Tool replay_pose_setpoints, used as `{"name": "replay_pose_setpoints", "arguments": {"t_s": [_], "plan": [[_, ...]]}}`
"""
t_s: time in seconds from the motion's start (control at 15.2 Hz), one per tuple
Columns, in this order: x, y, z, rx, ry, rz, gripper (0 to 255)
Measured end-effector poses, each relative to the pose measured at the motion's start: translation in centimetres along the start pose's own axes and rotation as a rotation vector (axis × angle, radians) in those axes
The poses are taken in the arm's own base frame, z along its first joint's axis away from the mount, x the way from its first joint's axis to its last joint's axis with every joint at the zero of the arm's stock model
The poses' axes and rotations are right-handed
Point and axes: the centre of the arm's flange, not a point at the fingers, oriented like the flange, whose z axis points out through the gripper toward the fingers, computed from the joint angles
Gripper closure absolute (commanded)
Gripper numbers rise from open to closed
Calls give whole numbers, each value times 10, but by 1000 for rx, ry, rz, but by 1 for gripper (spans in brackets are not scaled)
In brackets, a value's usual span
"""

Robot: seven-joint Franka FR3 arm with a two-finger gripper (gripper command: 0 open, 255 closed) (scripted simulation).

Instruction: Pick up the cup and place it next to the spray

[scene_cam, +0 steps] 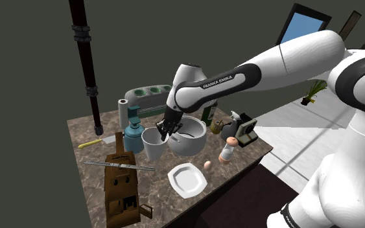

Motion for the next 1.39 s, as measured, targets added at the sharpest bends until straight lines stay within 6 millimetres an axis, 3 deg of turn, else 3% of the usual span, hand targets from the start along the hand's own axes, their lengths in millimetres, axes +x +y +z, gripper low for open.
{"name": "replay_pose_setpoints", "arguments": {"t_s": [1.39], "plan": [[-3, -22, -110, 0, 0, 0, 255]]}}
